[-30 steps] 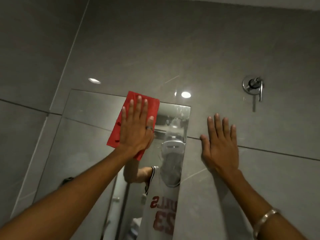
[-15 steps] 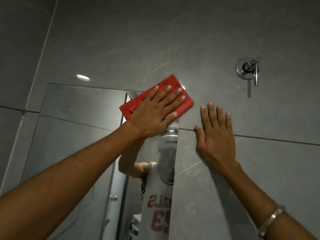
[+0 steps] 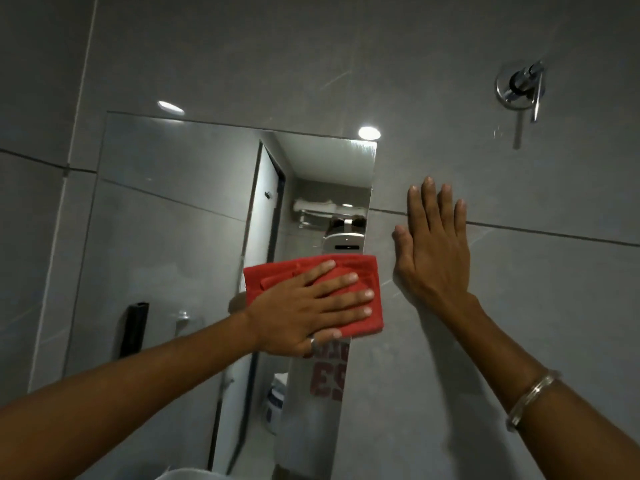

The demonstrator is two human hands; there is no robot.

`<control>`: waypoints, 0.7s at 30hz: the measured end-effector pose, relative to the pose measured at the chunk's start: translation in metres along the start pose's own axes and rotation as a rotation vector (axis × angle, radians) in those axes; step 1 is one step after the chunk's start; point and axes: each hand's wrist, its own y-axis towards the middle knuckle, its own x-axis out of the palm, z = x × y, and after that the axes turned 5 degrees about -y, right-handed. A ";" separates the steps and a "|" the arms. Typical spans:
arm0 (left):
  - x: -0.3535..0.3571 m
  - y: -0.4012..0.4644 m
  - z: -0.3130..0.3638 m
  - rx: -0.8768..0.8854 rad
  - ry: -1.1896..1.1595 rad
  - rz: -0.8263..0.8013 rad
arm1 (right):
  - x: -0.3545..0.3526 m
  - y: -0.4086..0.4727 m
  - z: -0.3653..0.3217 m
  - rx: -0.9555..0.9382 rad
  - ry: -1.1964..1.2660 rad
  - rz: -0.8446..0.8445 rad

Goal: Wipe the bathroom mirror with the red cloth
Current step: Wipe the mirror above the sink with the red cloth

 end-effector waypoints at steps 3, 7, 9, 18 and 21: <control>0.022 -0.026 0.031 0.044 -0.023 0.001 | 0.005 -0.024 -0.009 -0.041 -0.001 0.001; 0.046 -0.055 0.074 0.047 -0.068 -0.029 | 0.014 -0.063 -0.025 -0.035 -0.008 -0.036; 0.053 -0.066 0.090 0.060 -0.062 -0.008 | 0.017 -0.076 -0.030 -0.042 -0.026 -0.001; 0.122 -0.159 0.228 0.062 -0.071 0.010 | 0.030 -0.126 -0.039 -0.051 -0.023 -0.036; 0.126 -0.163 0.246 -0.001 -0.136 0.064 | 0.032 -0.129 -0.037 -0.061 -0.025 -0.044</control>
